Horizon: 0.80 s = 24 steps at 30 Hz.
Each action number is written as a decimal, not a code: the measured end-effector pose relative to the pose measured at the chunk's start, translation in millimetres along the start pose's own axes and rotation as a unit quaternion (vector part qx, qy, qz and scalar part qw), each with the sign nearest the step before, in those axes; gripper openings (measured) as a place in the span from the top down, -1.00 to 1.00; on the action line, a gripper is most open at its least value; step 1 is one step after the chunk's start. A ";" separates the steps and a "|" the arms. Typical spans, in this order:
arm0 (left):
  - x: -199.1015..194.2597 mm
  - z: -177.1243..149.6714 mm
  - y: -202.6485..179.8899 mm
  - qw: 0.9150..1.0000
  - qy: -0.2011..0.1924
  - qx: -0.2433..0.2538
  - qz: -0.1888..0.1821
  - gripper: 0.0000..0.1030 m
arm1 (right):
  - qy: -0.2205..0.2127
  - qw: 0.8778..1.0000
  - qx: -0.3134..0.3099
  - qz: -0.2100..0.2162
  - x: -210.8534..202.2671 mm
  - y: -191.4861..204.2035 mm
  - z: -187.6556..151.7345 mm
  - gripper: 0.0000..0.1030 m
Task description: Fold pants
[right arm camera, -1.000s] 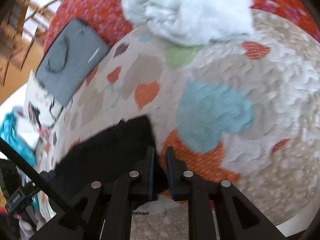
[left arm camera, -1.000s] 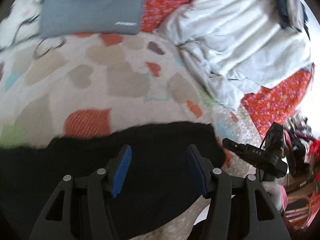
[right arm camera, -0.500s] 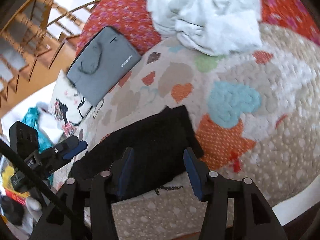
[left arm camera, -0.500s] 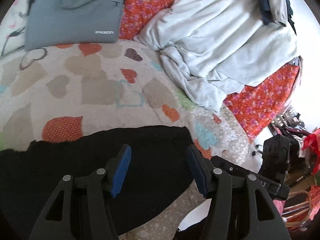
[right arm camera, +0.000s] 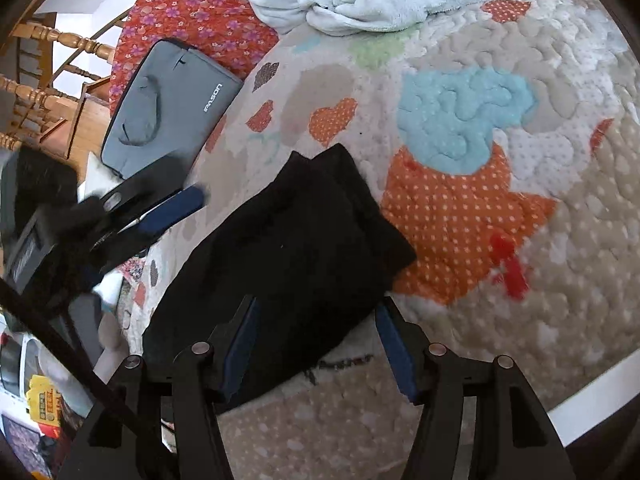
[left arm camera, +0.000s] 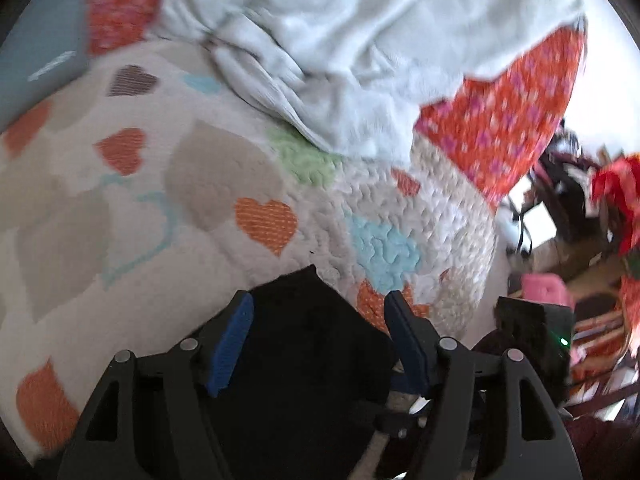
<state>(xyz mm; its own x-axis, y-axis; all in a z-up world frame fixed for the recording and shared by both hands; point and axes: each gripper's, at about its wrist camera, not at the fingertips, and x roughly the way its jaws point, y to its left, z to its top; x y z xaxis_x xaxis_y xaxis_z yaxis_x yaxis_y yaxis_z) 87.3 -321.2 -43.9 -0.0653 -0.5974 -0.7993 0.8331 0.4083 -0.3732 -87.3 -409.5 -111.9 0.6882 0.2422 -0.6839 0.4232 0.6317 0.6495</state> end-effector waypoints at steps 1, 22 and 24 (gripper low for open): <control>11.0 5.3 -2.0 1.000 0.010 0.015 0.007 -0.30 | -0.002 1.000 0.007 0.002 3.3 -3.1 0.2 -0.27; 67.0 11.0 -8.3 0.994 0.087 0.058 -0.002 0.87 | -0.049 0.998 -0.026 0.007 20.9 10.9 16.4 0.37; 55.6 8.4 -11.8 0.995 0.076 0.064 0.003 0.87 | -0.033 0.999 -0.009 0.029 22.2 5.7 22.5 0.44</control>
<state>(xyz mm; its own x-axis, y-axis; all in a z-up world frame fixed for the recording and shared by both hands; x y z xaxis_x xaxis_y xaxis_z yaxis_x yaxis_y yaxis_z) 78.4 -365.1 -79.9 -0.1348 -0.4807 -0.8665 0.8962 0.3139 -0.3136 -56.4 -417.1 -115.9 0.7486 0.2295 -0.6220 0.3721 0.6311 0.6806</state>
